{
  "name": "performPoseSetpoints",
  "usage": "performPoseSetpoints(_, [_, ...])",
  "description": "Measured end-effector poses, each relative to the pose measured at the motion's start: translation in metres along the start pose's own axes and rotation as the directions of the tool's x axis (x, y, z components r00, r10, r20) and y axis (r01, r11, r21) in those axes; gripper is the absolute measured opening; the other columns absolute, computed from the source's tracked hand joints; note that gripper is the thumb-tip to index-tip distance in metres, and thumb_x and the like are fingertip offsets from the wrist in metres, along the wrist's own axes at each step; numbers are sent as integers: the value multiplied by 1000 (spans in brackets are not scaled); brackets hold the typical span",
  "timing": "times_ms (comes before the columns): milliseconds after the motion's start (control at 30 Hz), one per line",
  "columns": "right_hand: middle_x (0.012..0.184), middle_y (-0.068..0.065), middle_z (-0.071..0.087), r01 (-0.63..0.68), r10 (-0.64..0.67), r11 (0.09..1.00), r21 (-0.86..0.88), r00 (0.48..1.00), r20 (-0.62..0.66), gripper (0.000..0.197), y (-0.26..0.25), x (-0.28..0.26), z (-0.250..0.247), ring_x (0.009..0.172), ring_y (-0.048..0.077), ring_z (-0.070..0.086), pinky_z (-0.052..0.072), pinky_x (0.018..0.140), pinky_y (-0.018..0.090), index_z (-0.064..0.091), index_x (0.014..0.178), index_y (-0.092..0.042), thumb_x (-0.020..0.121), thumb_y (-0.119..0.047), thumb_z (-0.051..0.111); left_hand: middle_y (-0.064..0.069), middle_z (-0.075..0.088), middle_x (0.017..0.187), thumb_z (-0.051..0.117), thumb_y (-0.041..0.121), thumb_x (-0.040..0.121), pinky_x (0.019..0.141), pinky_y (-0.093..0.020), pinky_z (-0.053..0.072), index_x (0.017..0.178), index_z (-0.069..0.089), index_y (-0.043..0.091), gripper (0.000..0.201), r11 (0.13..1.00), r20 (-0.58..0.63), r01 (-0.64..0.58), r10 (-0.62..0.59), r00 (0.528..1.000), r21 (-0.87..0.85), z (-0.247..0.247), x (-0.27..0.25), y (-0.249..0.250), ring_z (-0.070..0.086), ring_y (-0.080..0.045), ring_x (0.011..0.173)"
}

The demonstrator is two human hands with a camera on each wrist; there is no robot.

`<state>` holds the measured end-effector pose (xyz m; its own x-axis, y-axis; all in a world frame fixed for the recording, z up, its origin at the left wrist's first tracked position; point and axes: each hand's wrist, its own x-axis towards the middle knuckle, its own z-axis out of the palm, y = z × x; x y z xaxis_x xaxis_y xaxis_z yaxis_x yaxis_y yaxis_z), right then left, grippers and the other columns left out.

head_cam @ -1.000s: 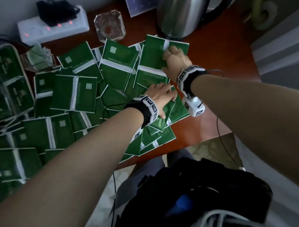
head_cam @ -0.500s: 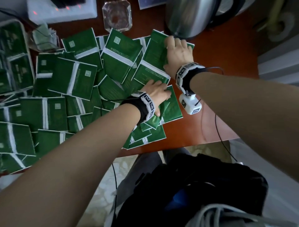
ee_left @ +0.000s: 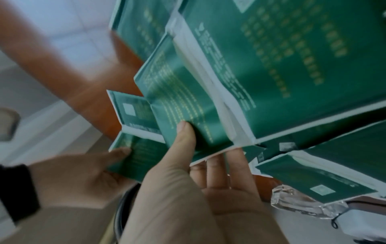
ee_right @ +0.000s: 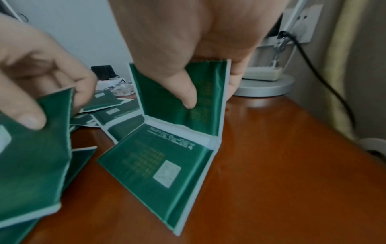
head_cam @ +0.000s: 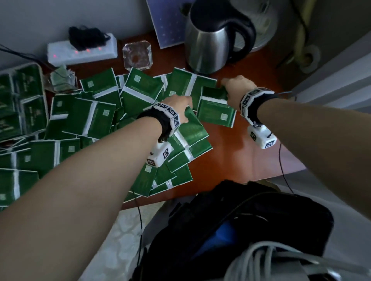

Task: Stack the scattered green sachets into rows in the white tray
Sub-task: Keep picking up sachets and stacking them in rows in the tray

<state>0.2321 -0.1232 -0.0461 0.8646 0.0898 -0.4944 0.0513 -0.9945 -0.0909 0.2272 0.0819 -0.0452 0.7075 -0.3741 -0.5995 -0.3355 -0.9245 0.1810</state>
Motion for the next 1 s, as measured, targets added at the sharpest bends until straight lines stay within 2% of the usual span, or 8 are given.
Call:
performPoseSetpoints(267, [93,16,53,-62,68,981,-185,997,28,39,59,-26,-13,79,35,58,49,61,40,48,127,-10,89,-2,53,-6,63,119,76,21,84,77,-24,45,116,60,16,37,910,-204,79,-175,963,-407,1,24,45,62,-25,105])
performPoseSetpoints(467, [85,14,45,-85,91,961,-262,996,9,41,90,-44,-9,88,39,58,43,64,41,45,128,-7,88,0,55,1,63,101,67,7,81,73,-26,47,98,60,21,23,866,-262,77,-233,937,-494,14,24,72,62,-22,93])
performPoseSetpoints(567, [90,14,50,-69,85,962,-265,995,52,43,93,-55,4,100,41,58,43,82,46,41,128,-6,89,-1,57,3,61,96,63,4,77,66,-25,41,94,57,24,26,909,-258,76,-195,946,-410,24,15,78,61,-21,87])
performPoseSetpoints(633, [126,20,52,-35,64,970,-241,991,115,59,95,-58,23,127,40,47,32,109,56,35,139,-9,87,-9,61,1,61,107,68,9,77,72,-27,45,106,58,25,35,953,-212,50,-118,970,-300,31,8,84,62,-21,95])
performPoseSetpoints(700, [162,12,15,30,7,977,-210,984,176,84,97,-62,51,149,30,18,14,120,56,15,155,-16,86,-23,64,-3,51,136,73,24,81,92,-31,47,132,49,22,56,989,-115,-16,-1,993,-146,47,3,92,55,-23,118])
performPoseSetpoints(767, [165,6,-12,81,-44,982,-169,976,212,100,97,-71,83,152,27,0,9,122,51,-5,158,-20,86,-36,63,-6,19,161,69,47,85,115,-40,32,153,24,16,87,996,2,-83,83,997,26,72,-4,102,29,-26,144])
performPoseSetpoints(867, [161,5,-27,113,-90,982,-154,985,145,106,96,-97,124,151,26,-12,4,122,50,-19,155,-19,88,-58,54,-3,-23,162,51,68,87,122,-50,6,157,-10,15,106,977,57,-103,94,994,188,121,-18,114,-9,-24,151])
performPoseSetpoints(1000, [161,4,-26,145,-143,982,-121,989,26,103,105,-133,158,151,25,-14,1,122,50,-18,155,-19,88,-67,43,-5,-29,160,44,81,80,121,-54,-1,155,-16,12,118,971,-65,-88,105,992,222,175,-47,134,-18,-25,150])
